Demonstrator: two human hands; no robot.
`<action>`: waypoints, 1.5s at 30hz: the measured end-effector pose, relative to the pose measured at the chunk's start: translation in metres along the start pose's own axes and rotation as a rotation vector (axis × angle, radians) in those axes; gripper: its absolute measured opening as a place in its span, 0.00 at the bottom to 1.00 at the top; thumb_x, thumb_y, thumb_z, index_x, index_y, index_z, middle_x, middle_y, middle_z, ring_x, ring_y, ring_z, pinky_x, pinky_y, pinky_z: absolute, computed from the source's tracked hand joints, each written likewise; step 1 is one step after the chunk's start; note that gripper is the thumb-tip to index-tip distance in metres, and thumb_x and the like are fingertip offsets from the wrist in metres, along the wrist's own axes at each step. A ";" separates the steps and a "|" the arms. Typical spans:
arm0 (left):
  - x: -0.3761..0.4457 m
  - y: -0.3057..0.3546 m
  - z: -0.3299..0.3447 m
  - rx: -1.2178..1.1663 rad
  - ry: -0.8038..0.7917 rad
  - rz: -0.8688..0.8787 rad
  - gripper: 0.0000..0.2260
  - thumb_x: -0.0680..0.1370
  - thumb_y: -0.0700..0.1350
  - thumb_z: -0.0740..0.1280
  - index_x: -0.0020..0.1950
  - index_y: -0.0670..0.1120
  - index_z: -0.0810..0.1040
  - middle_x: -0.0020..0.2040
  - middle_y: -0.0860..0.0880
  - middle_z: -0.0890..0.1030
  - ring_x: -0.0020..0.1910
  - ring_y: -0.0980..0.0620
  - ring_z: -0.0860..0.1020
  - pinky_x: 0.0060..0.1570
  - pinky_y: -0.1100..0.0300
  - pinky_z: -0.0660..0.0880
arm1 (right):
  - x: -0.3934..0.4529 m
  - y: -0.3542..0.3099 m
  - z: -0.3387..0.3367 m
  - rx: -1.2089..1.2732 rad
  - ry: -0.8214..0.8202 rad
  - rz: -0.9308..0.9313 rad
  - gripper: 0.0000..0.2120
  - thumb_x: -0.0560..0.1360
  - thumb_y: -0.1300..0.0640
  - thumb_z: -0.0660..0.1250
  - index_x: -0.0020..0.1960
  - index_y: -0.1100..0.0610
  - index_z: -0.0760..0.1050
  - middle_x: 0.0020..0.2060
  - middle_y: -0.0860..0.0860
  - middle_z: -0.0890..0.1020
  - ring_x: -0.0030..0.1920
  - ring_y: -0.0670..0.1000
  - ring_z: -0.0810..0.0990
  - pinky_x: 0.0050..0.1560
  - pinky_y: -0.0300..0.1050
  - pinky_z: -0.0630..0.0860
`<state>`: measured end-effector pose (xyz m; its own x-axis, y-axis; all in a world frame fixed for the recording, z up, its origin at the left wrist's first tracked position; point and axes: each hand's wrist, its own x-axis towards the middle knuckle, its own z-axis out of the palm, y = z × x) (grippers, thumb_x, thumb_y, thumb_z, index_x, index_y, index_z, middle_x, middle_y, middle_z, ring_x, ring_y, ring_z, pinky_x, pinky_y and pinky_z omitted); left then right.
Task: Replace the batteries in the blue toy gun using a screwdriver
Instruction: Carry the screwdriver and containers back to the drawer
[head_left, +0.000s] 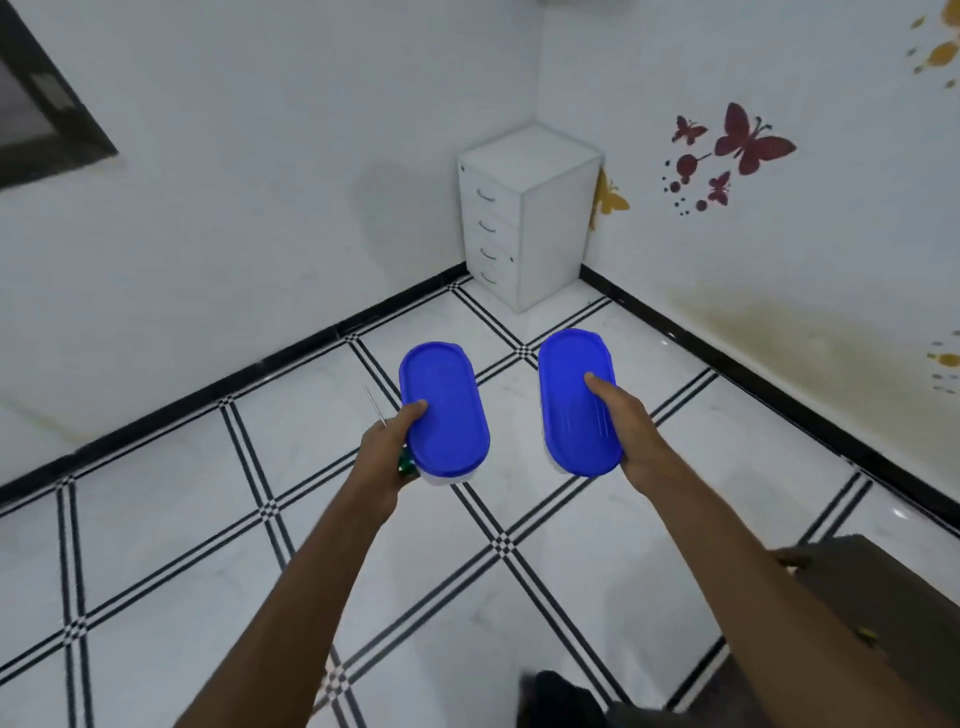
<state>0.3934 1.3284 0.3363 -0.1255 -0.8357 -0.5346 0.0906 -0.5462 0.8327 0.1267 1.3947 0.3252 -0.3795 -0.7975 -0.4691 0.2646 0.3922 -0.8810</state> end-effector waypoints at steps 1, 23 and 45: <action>0.022 0.011 -0.001 0.000 -0.002 0.001 0.22 0.72 0.53 0.73 0.60 0.40 0.77 0.54 0.44 0.83 0.49 0.46 0.81 0.47 0.53 0.78 | 0.021 -0.010 0.012 -0.002 -0.007 -0.006 0.17 0.75 0.40 0.67 0.55 0.51 0.79 0.54 0.50 0.83 0.56 0.54 0.80 0.60 0.55 0.77; 0.555 0.319 0.037 0.046 -0.065 -0.021 0.12 0.74 0.51 0.72 0.52 0.44 0.79 0.50 0.46 0.84 0.47 0.47 0.82 0.36 0.58 0.77 | 0.553 -0.220 0.225 0.233 0.089 0.099 0.26 0.71 0.39 0.71 0.62 0.53 0.77 0.56 0.52 0.83 0.57 0.57 0.81 0.60 0.57 0.78; 1.066 0.499 0.175 0.302 -0.227 -0.127 0.12 0.76 0.47 0.70 0.53 0.40 0.78 0.50 0.44 0.84 0.50 0.44 0.82 0.47 0.51 0.79 | 1.033 -0.280 0.326 0.718 0.384 0.258 0.18 0.72 0.44 0.71 0.59 0.49 0.76 0.56 0.52 0.83 0.57 0.59 0.81 0.61 0.63 0.76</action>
<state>0.1323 0.1744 0.2069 -0.3350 -0.7105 -0.6189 -0.2301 -0.5753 0.7849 -0.0502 0.3115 0.1077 -0.4697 -0.4613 -0.7527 0.8329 0.0510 -0.5511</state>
